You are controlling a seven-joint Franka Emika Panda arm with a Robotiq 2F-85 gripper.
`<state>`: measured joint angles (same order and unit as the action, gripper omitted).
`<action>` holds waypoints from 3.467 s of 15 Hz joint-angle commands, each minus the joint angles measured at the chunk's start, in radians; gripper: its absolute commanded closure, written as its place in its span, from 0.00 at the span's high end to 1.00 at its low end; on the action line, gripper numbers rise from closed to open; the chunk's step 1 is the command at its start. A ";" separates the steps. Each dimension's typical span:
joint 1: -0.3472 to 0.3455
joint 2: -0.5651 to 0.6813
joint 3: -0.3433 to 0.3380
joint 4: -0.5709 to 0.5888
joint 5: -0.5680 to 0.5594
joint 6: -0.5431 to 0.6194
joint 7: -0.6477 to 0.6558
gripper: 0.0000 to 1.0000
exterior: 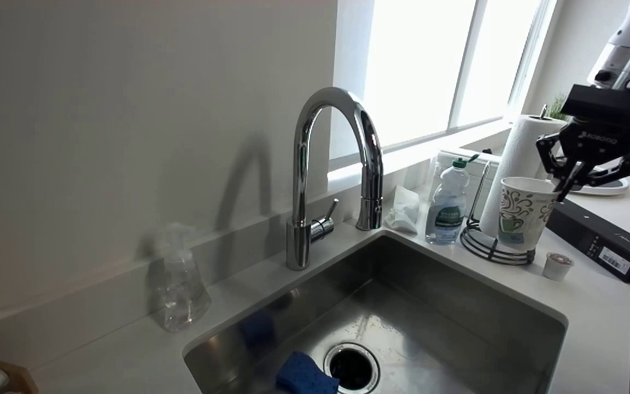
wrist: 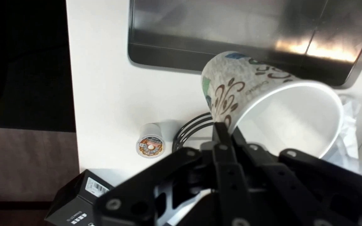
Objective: Push the faucet to the center of the sink then remove the coffee cup from the sink.
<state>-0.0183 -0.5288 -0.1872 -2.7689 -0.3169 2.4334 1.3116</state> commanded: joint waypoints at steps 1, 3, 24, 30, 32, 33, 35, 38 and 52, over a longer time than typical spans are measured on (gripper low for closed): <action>-0.052 0.042 -0.012 0.001 -0.065 0.023 0.102 0.01; -0.063 0.078 -0.025 0.001 -0.076 0.038 0.139 0.01; -0.218 0.474 -0.105 0.004 -0.775 0.488 0.809 0.29; -0.199 0.465 -0.120 0.005 -0.821 0.577 0.851 0.66; -0.186 0.434 -0.111 0.008 -0.830 0.558 0.858 0.81; -0.177 0.426 -0.107 0.011 -0.824 0.543 0.855 0.88; -0.147 0.401 -0.098 0.018 -0.801 0.514 0.842 0.99; -0.058 0.388 -0.094 0.026 -0.680 0.453 0.715 1.00; 0.470 0.055 -0.153 0.013 -0.007 0.118 -0.024 1.00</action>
